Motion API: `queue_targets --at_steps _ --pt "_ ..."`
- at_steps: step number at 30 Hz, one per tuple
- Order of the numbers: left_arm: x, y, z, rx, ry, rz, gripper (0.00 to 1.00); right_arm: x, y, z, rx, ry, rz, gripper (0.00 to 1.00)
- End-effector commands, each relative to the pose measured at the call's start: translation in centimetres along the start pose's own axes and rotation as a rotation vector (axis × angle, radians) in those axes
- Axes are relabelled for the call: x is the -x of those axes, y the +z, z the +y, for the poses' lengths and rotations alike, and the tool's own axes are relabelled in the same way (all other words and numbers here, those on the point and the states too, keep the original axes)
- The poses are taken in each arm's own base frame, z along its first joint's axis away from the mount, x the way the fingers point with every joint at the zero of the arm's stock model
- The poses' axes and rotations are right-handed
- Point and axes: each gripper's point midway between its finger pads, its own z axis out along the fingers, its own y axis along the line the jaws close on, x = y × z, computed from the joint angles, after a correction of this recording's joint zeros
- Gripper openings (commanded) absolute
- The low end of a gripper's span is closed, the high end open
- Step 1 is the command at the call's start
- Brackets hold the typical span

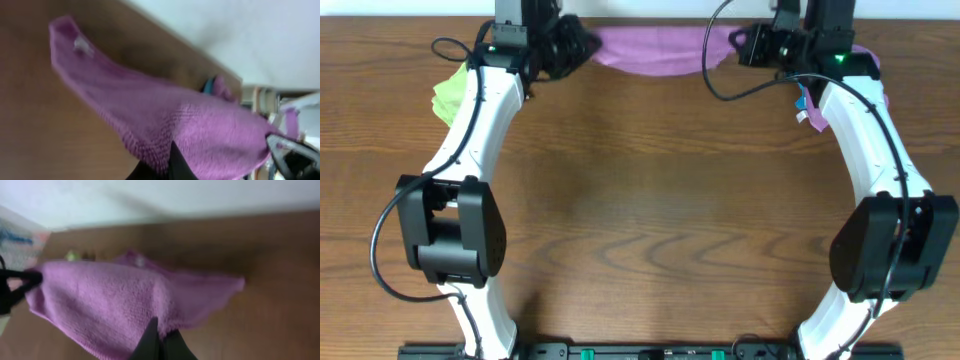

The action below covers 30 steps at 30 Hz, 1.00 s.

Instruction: Fold the cloth

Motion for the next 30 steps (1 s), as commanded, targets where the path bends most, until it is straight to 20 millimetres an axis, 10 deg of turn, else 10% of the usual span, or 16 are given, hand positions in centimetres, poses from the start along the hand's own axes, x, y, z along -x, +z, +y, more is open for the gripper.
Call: queue_targets --at_steps 1,30 --pt "-1.3 -1.5 -0.2 0.0 0.092 0.062 0.06 -0.9 -1.1 0.6 -0.005 -0.065 0.048 0.01" --pt "-23.8 -1.8 10.8 0.34 -0.017 0.735 0.06 -23.1 -5.0 -2.0 -0.047 0.046 0.574 0.01"
